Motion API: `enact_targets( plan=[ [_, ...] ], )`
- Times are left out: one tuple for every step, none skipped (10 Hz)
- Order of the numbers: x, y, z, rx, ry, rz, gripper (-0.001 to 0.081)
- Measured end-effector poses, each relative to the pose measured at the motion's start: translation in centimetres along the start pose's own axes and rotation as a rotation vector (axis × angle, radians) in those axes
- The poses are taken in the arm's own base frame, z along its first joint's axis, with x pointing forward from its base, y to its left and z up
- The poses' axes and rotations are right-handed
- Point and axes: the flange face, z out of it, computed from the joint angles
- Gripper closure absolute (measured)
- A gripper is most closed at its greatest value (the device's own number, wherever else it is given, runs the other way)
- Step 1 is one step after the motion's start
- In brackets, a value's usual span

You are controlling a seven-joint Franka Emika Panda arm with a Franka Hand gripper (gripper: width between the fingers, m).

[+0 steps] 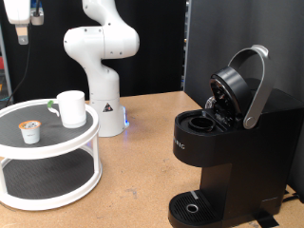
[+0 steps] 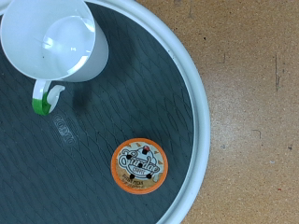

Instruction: Make a cup of coffee with the keurig machine

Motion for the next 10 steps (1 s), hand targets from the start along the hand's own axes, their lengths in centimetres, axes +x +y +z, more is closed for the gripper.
enact_targets(
  plan=[
    [0.0, 0.2, 0.1, 0.003, -0.003, -0.001, 0.0001],
    [0.0, 0.2, 0.2, 0.004, -0.003, -0.001, 0.0001],
    [0.0, 0.1, 0.4, 0.012, 0.005, -0.01, 0.0001],
    [0.1, 0.0, 0.9, 0.012, 0.011, -0.015, 0.0001],
    [0.3, -0.1, 1.9, 0.004, 0.017, -0.019, 0.0001],
    [0.6, -0.2, 3.1, -0.01, 0.014, -0.017, 0.0001],
    [0.8, -0.3, 4.5, -0.024, -0.002, -0.016, 0.0001],
    [1.0, -0.5, 5.9, -0.036, -0.023, -0.017, 0.0001],
    [0.9, -0.7, 7.2, -0.05, -0.038, -0.024, 0.0001],
    [0.8, -0.8, 8.3, -0.065, -0.043, -0.03, 0.0001]
  ],
)
